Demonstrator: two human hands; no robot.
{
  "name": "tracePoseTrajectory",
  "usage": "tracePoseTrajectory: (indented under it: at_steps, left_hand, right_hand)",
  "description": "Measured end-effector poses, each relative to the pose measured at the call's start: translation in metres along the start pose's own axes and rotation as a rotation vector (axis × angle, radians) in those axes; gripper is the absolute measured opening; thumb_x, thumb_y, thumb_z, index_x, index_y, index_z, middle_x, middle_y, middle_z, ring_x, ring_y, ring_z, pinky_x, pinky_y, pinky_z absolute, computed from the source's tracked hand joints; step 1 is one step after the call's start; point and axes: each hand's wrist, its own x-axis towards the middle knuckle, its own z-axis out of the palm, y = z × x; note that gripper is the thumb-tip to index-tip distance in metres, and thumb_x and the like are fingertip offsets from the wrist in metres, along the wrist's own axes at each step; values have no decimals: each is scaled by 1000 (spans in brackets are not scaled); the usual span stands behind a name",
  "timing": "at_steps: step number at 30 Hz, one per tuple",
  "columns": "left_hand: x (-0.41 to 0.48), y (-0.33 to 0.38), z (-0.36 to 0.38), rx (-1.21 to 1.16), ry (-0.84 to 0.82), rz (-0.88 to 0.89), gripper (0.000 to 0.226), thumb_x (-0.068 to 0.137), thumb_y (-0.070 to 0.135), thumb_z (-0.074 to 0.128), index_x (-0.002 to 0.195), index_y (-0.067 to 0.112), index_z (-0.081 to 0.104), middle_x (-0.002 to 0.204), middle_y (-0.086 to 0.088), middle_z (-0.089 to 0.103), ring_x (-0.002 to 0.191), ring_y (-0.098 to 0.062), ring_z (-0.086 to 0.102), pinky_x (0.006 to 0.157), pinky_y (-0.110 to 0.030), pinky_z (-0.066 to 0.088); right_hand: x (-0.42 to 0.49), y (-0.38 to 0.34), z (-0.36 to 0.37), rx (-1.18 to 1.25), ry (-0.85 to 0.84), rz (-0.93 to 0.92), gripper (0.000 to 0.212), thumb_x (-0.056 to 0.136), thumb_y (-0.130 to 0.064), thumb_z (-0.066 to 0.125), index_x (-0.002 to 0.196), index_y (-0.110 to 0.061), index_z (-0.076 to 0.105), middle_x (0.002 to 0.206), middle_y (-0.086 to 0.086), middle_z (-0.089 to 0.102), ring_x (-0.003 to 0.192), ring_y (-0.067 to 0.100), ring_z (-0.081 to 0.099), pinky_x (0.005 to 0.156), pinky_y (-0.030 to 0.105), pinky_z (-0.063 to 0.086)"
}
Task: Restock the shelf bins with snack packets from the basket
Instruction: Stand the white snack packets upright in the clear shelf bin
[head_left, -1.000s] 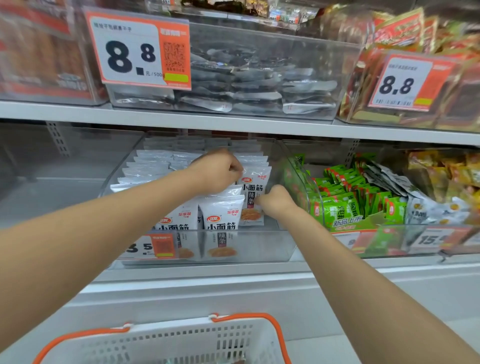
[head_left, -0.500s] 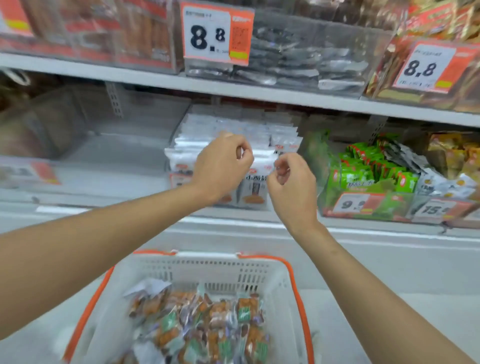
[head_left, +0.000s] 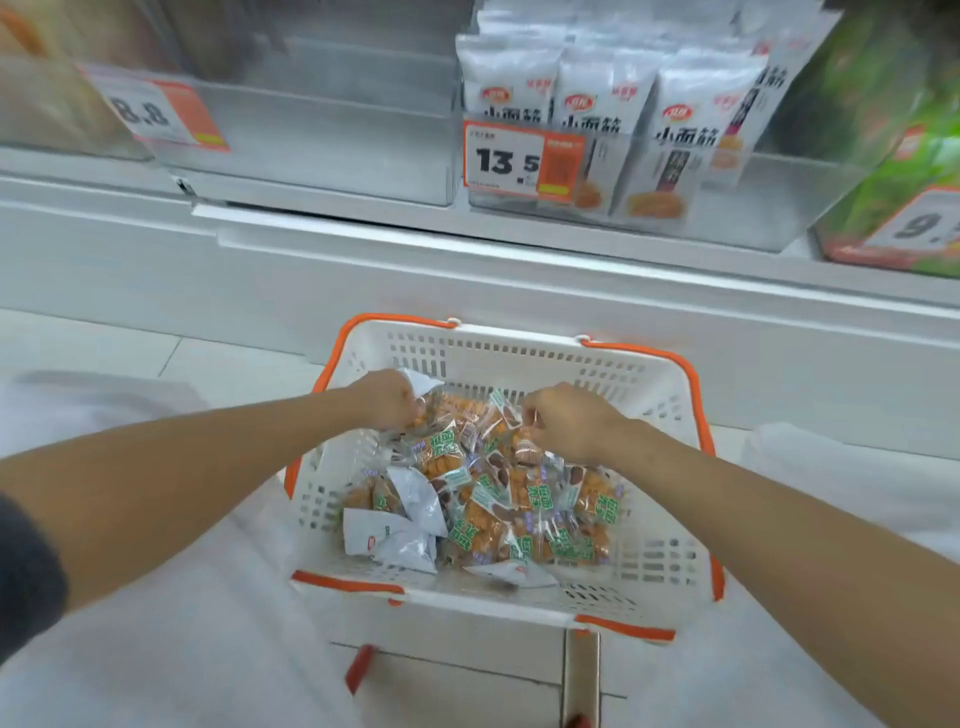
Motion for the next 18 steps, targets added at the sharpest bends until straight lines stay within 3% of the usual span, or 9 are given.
tracePoseTrajectory:
  at_steps: [1,3,5,7,8,10,14,18]
  left_hand:
    - [3,-12,12,128,-69,-20,19,92,16,55,74,17,58,79,-7,62,85,-27,61,79,-35,52]
    - [5,-27,35,336,-189,0,9,92,13,55,100,16,60,90,-4,59,94,-20,51,81,-32,49]
    - [5,-37,57,408,-252,81,54,90,16,62,141,12,46,129,-5,56,111,-19,54,87,-27,47]
    - [4,-45,76,444,-278,148,70,90,21,64,152,18,30,151,-2,35,134,-21,42,103,-27,37]
    - [4,-47,85,467,-265,161,69,90,23,64,151,24,31,153,-1,33,135,-22,40,105,-29,37]
    - [1,-43,96,561,-220,134,57,92,18,60,143,32,40,143,-2,47,127,-23,48,101,-33,43]
    - [-3,-17,99,670,-98,174,28,92,10,56,119,19,58,119,-4,60,110,-21,57,88,-32,44]
    - [-15,21,65,321,-12,186,5,92,14,56,87,16,58,92,-1,61,82,-16,57,65,-24,44]
  right_hand:
    - [3,-1,9,-14,-47,2,14,92,-14,53,99,-10,65,92,8,65,85,25,62,71,35,51]
    - [8,-3,26,-42,-129,-6,14,92,-11,53,96,-9,66,92,9,67,83,25,64,67,34,52]
    - [11,-5,40,-75,-167,-16,11,90,-8,52,88,-10,63,88,9,66,76,24,63,55,31,47]
    - [10,-8,46,-99,-191,-25,11,88,-5,51,84,-8,61,84,9,63,69,23,57,50,29,42]
    - [9,-9,48,-103,-208,-28,13,89,-4,50,87,-6,62,81,9,61,67,22,55,53,31,45]
    - [7,-9,50,-115,-227,-41,15,90,-5,50,92,-5,65,78,6,57,67,21,54,61,35,51]
    - [5,-6,46,-51,-218,-28,15,90,-8,51,91,-6,67,89,11,68,70,21,58,69,36,55]
    - [0,-3,11,107,-155,15,18,94,-16,54,102,-10,68,104,8,68,84,18,63,74,32,53]
